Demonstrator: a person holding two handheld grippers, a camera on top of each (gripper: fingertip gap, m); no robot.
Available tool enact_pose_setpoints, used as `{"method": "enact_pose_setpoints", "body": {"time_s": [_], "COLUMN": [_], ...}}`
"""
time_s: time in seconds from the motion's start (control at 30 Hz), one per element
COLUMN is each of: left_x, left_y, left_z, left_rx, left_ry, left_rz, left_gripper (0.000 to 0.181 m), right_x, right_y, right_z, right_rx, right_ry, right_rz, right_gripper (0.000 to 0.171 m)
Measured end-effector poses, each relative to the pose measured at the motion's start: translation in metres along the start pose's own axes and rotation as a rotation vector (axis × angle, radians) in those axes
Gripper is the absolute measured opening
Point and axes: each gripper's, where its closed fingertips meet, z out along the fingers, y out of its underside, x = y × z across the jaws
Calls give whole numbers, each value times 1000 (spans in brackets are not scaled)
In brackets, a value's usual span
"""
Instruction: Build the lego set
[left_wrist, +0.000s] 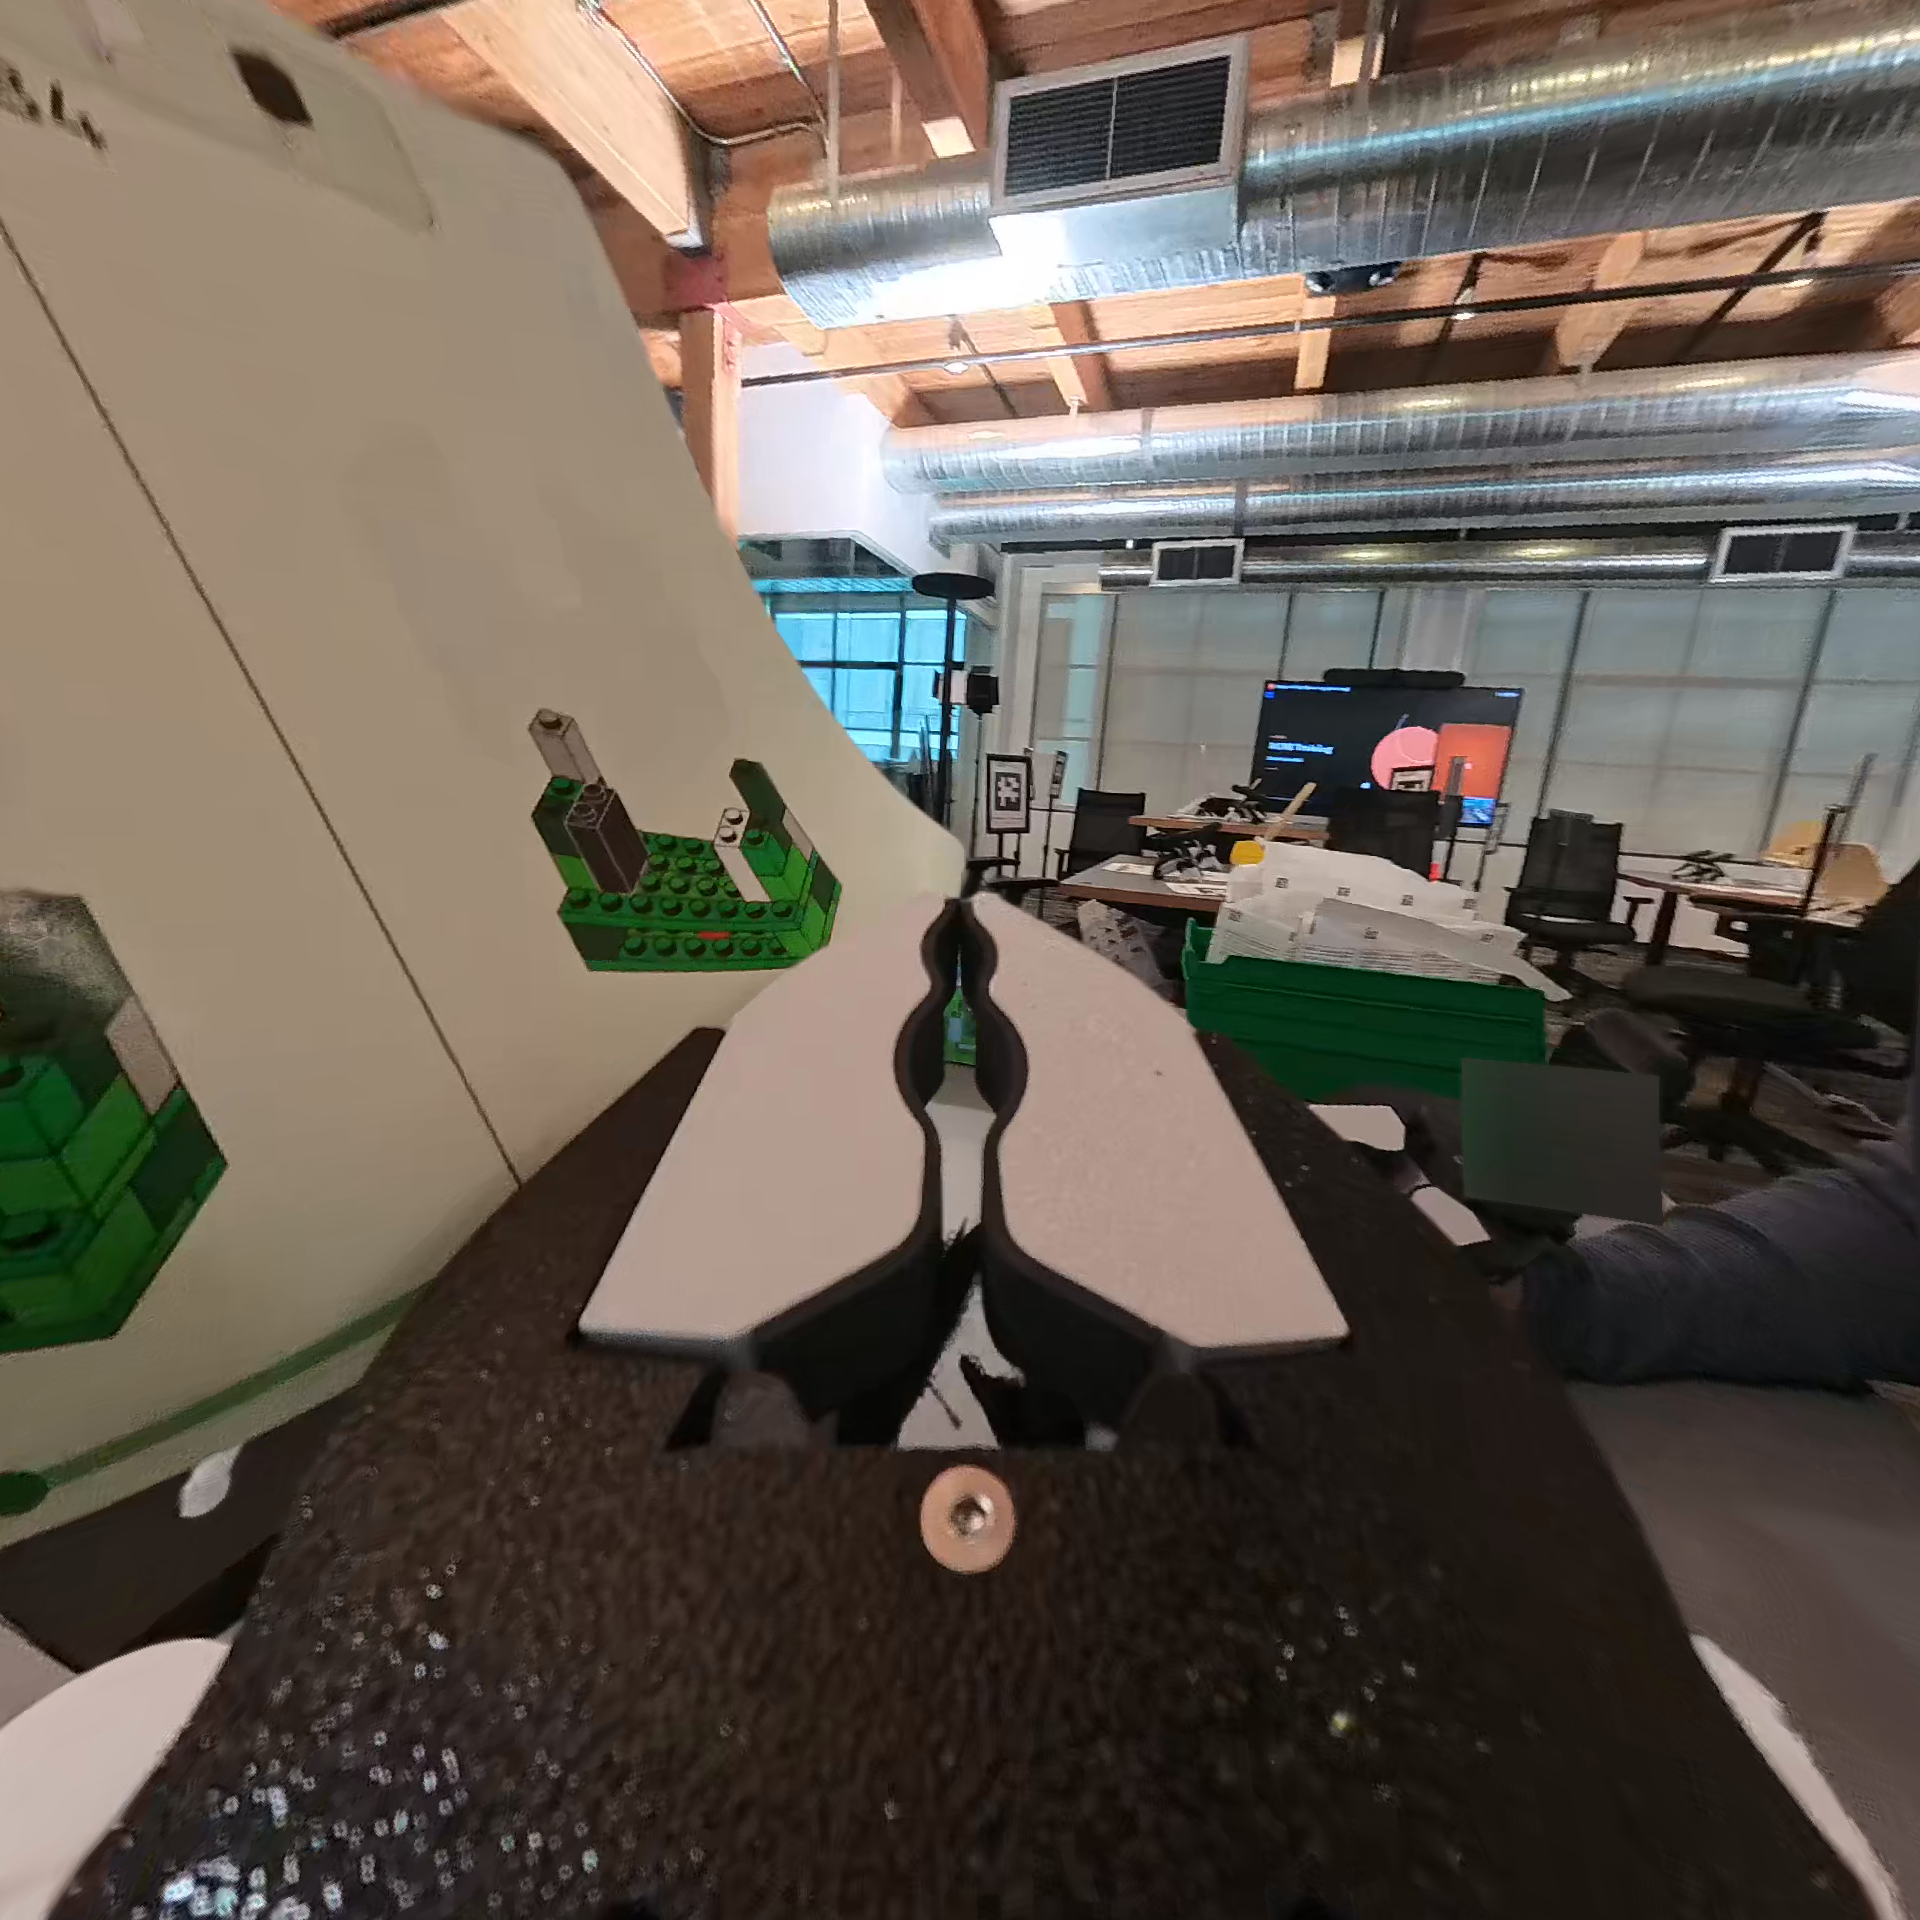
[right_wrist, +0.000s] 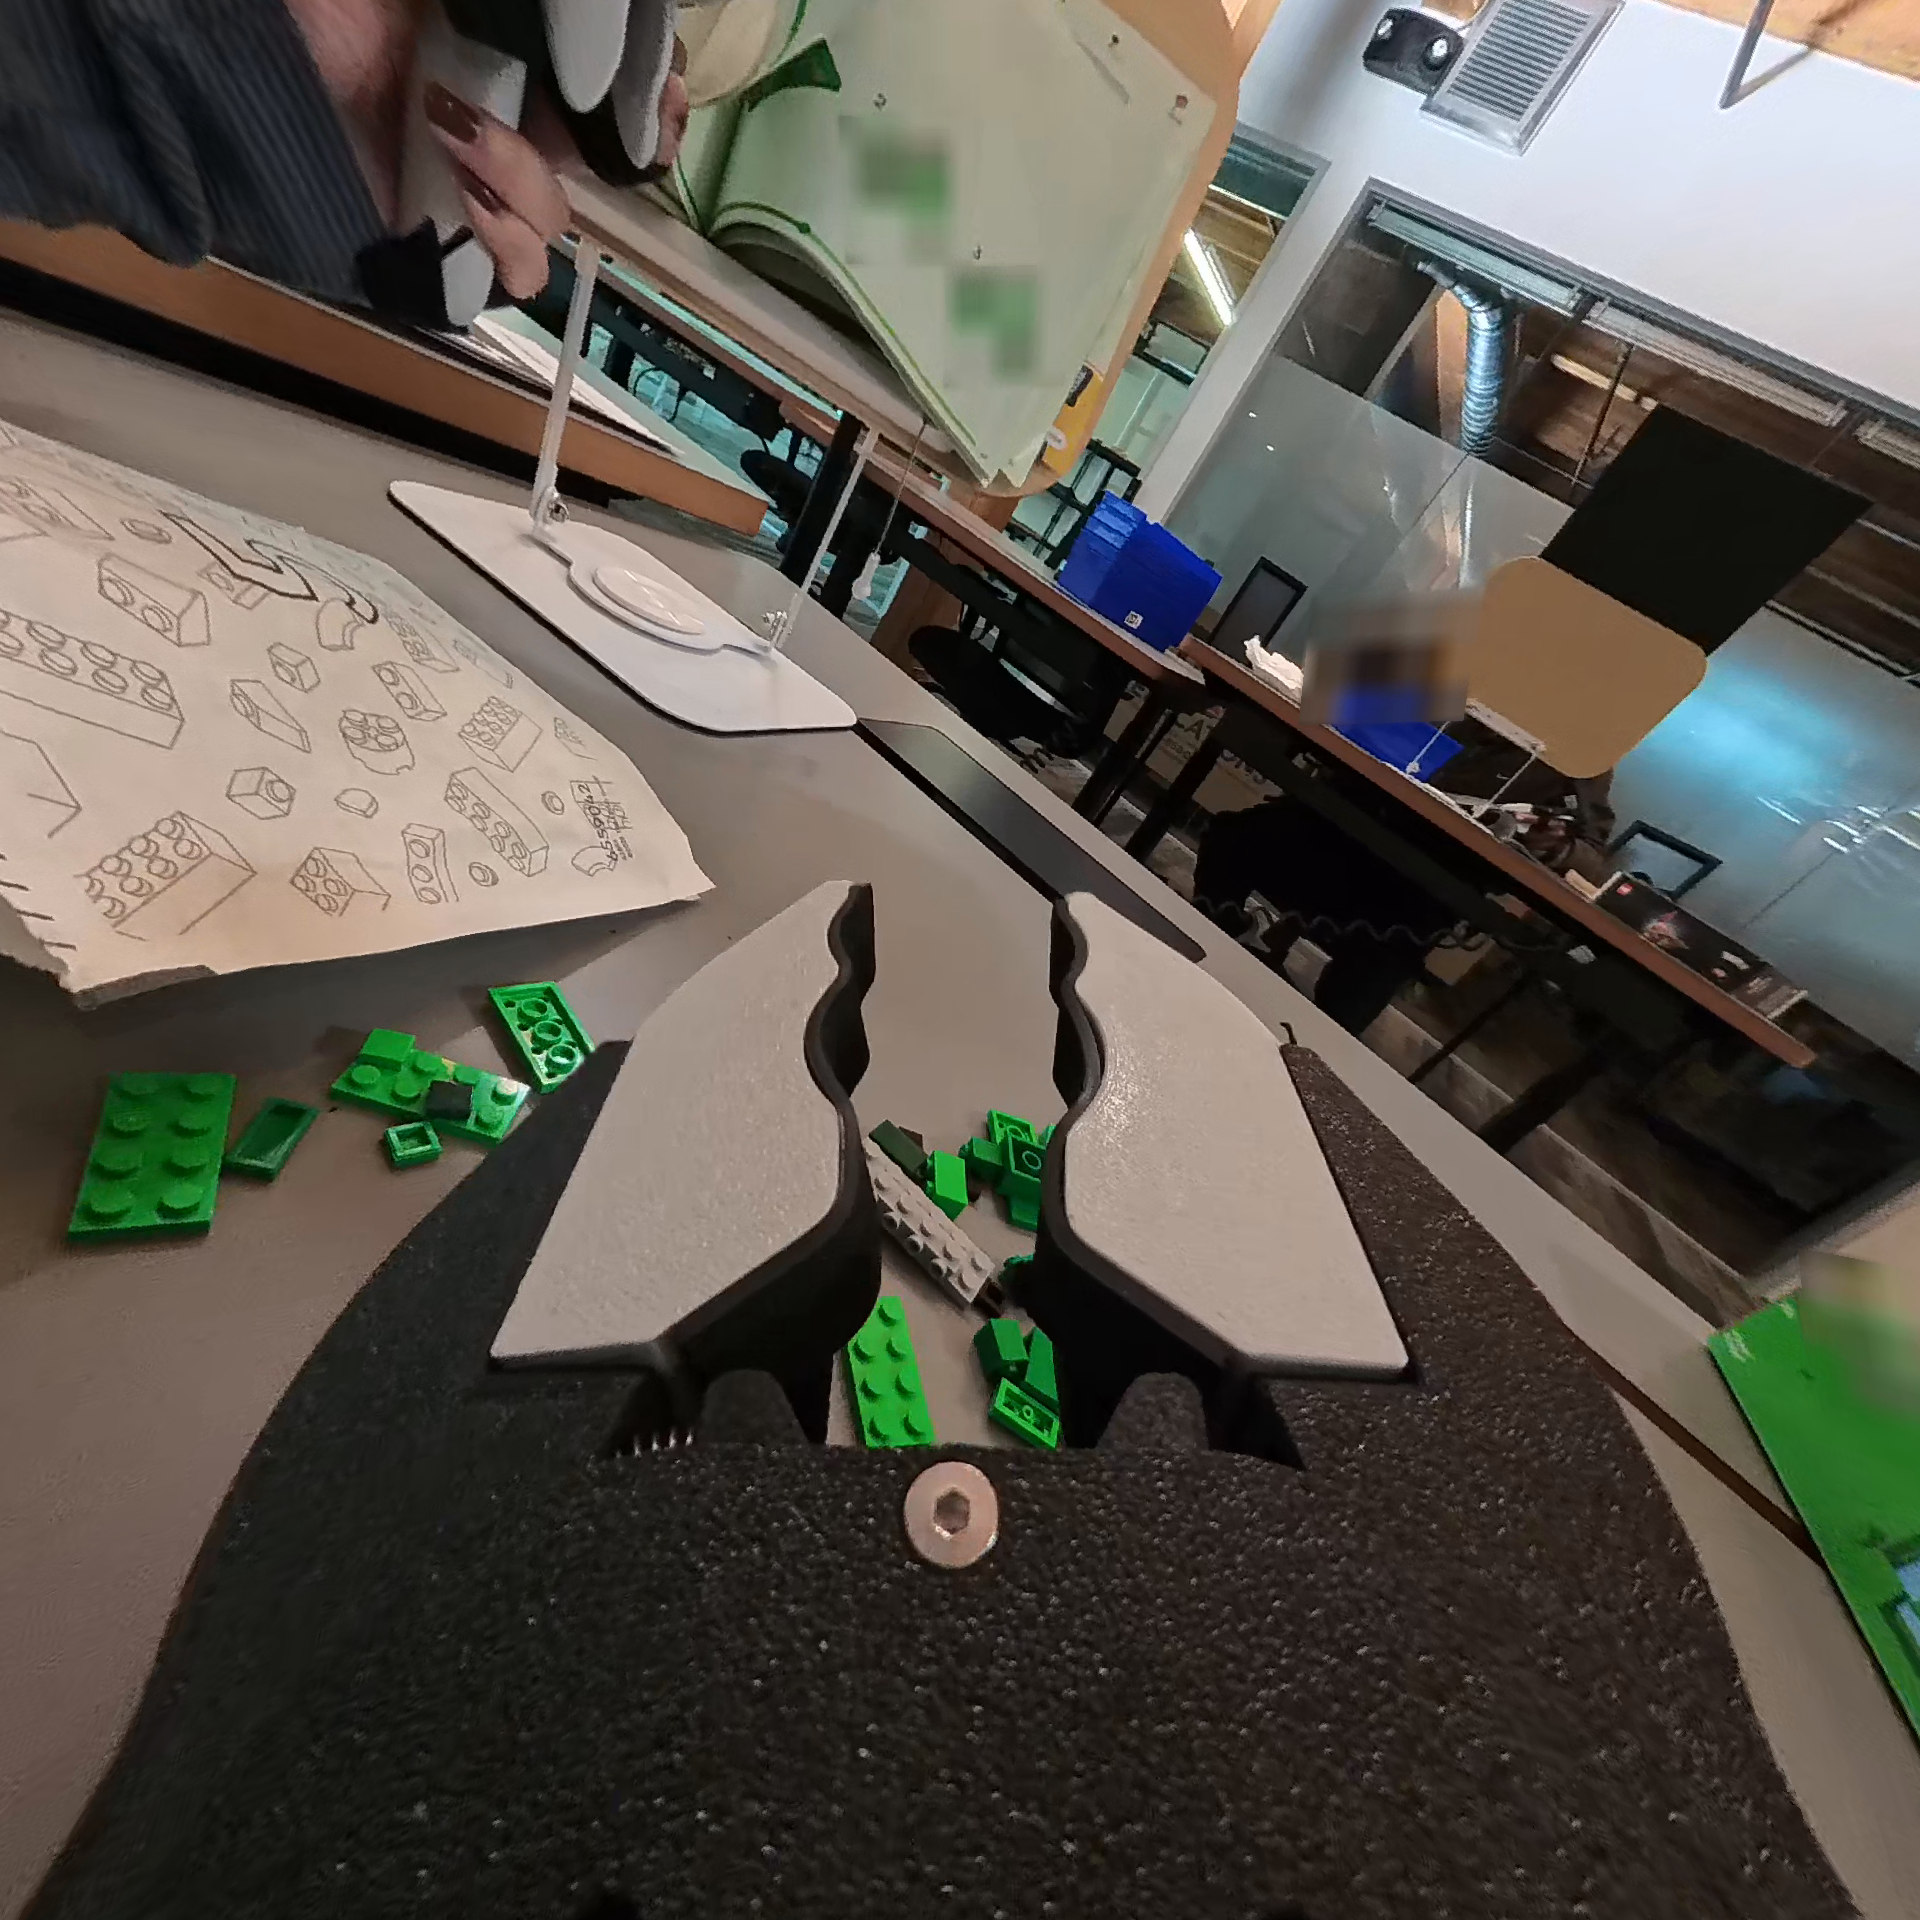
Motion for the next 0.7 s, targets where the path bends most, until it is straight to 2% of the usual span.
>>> {"method": "enact_pose_setpoints", "body": {"time_s": [0.27, 0.7], "left_x": [9, 17], "left_y": [6, 8], "left_z": [2, 11], "left_rx": [-32, -72], "left_ry": [139, 204], "left_rz": [-86, -89], "left_gripper": [0, 0], "right_x": [-3, -4], "right_y": [2, 2], "right_z": [3, 3], "right_rx": [-19, -12], "right_ry": [-7, -19], "right_rz": [-41, -26], "right_gripper": [31, 31]}}
